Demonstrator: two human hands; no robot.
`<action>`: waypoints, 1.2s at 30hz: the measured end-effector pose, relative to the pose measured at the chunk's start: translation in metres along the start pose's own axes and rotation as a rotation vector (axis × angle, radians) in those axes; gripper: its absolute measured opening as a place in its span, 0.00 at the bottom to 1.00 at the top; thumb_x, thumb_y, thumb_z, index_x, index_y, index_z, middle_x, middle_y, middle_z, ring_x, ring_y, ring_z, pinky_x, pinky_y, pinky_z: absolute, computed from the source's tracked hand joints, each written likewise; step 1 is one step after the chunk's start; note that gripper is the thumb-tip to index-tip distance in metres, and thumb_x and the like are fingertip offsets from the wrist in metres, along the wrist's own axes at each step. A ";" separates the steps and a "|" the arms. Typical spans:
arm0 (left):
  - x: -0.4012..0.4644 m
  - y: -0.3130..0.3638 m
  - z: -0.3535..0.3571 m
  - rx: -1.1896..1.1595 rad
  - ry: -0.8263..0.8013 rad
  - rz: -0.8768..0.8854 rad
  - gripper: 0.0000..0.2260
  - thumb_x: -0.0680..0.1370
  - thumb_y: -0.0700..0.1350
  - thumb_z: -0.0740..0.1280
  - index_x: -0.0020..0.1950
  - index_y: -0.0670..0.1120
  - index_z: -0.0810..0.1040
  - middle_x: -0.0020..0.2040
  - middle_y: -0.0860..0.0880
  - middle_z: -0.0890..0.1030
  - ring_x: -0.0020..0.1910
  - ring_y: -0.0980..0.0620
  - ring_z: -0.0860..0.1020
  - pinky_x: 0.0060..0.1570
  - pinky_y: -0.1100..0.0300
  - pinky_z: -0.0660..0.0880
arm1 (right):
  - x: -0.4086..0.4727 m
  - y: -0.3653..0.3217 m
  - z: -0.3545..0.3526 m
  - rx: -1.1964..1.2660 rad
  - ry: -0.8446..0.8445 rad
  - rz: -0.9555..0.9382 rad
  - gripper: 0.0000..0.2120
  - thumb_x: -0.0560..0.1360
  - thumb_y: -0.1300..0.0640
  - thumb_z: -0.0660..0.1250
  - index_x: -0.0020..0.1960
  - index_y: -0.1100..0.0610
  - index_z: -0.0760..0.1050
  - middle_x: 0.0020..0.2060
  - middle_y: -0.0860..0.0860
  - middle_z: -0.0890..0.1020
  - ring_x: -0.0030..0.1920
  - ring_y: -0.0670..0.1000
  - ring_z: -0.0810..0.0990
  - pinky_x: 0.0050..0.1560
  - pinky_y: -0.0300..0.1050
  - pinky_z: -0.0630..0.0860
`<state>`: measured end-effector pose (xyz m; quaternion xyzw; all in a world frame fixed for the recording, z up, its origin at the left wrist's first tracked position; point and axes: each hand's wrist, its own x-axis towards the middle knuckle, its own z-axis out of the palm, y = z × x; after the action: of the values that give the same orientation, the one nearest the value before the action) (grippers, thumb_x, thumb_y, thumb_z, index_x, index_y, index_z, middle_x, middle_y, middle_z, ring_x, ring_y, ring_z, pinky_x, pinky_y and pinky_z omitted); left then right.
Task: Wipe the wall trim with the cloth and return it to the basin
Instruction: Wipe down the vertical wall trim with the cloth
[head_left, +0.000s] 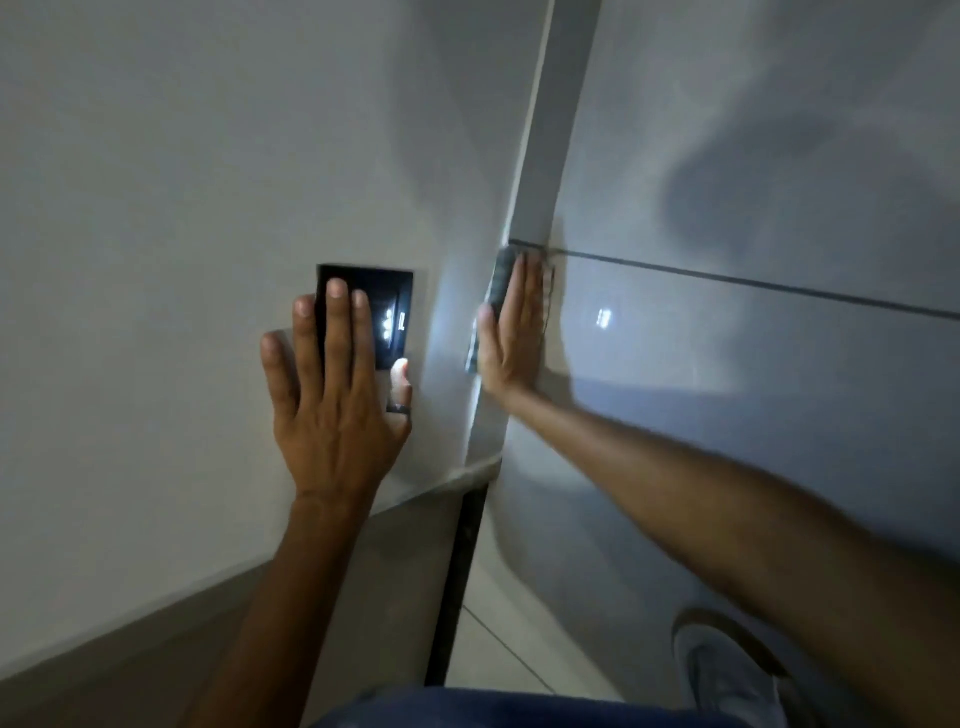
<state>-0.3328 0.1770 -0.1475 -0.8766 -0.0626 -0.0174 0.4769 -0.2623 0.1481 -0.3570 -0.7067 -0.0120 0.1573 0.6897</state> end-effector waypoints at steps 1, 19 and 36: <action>-0.011 -0.001 0.000 0.008 -0.013 -0.004 0.33 0.86 0.55 0.62 0.87 0.40 0.59 0.86 0.41 0.61 0.84 0.39 0.61 0.85 0.43 0.43 | 0.024 0.000 -0.003 -0.023 0.019 -0.027 0.32 0.84 0.44 0.47 0.81 0.63 0.53 0.81 0.62 0.58 0.82 0.62 0.55 0.79 0.64 0.57; -0.043 -0.009 0.004 0.065 -0.043 -0.015 0.35 0.88 0.61 0.58 0.87 0.39 0.56 0.85 0.39 0.61 0.84 0.41 0.56 0.83 0.45 0.33 | -0.139 0.017 0.015 -0.044 -0.175 0.032 0.35 0.83 0.47 0.52 0.82 0.55 0.38 0.83 0.53 0.42 0.83 0.51 0.39 0.83 0.62 0.47; -0.038 -0.003 0.007 0.093 -0.007 -0.027 0.36 0.87 0.59 0.58 0.87 0.39 0.54 0.86 0.41 0.56 0.84 0.41 0.56 0.84 0.43 0.34 | -0.100 0.005 0.007 0.010 -0.157 0.177 0.35 0.82 0.44 0.50 0.82 0.54 0.39 0.83 0.53 0.43 0.84 0.52 0.42 0.83 0.60 0.50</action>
<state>-0.3711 0.1814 -0.1521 -0.8526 -0.0769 -0.0180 0.5166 -0.3597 0.1309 -0.3417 -0.6871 -0.0029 0.2724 0.6735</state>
